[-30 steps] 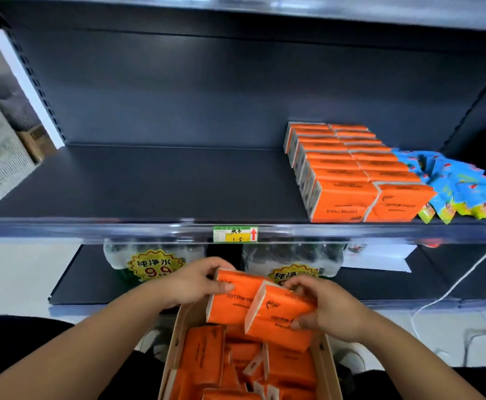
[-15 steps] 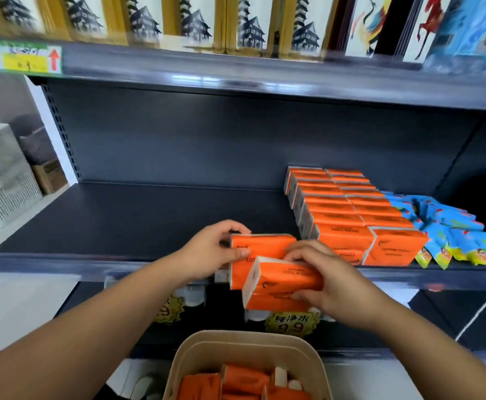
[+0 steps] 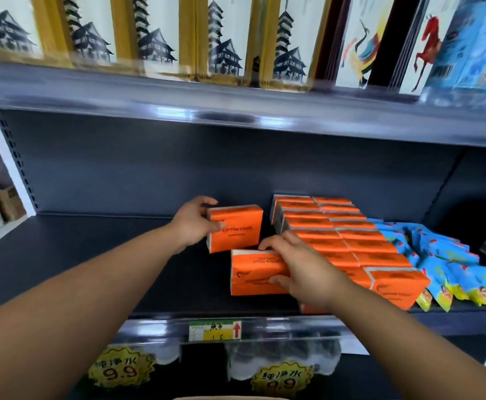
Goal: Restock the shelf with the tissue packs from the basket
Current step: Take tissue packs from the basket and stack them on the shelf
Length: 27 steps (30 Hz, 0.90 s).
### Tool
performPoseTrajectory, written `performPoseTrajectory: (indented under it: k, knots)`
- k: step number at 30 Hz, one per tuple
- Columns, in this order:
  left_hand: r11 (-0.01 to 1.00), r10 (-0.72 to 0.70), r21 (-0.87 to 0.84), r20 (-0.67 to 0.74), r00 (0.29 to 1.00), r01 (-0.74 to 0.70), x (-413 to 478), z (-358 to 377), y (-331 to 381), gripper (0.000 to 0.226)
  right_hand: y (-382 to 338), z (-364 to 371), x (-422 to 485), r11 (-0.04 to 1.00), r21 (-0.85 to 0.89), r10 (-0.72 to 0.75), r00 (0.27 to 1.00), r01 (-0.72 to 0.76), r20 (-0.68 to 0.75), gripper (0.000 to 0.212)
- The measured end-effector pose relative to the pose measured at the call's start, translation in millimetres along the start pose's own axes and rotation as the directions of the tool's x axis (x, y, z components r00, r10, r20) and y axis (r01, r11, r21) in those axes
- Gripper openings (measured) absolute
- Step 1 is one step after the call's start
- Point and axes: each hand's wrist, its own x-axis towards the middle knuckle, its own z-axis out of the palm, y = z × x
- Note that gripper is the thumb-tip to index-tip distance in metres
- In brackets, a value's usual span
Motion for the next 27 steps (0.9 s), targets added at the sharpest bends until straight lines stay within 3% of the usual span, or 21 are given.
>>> performPoseTrajectory:
  k: [5, 10, 18, 27]
  knots:
    - [0.987, -0.135, -0.097, -0.09, 0.987, 0.127, 41.5, 19.1, -24.6, 0.059, 7.9, 6.6, 21.2, 1.0, -0.02, -0.001, 0.998, 0.002, 0.055, 0.061]
    - [0.974, -0.154, -0.176, -0.073, 0.985, 0.139, 79.2, 46.1, -27.0, 0.059, 21.5, 9.4, 47.3, 0.999, -0.043, 0.014, 0.999, -0.012, 0.048, 0.066]
    - [0.997, -0.075, -0.007, -0.103, 0.992, 0.075, 141.4, 70.3, -17.9, 0.048, 45.0, 13.8, 70.1, 0.996, -0.083, -0.026, 0.999, 0.028, 0.027, 0.053]
    - [0.991, -0.101, 0.059, -0.292, 0.951, 0.123, 175.2, 84.1, -26.6, 0.038, 53.0, 17.5, 66.4, 0.999, -0.051, -0.018, 0.998, 0.021, 0.059, 0.054]
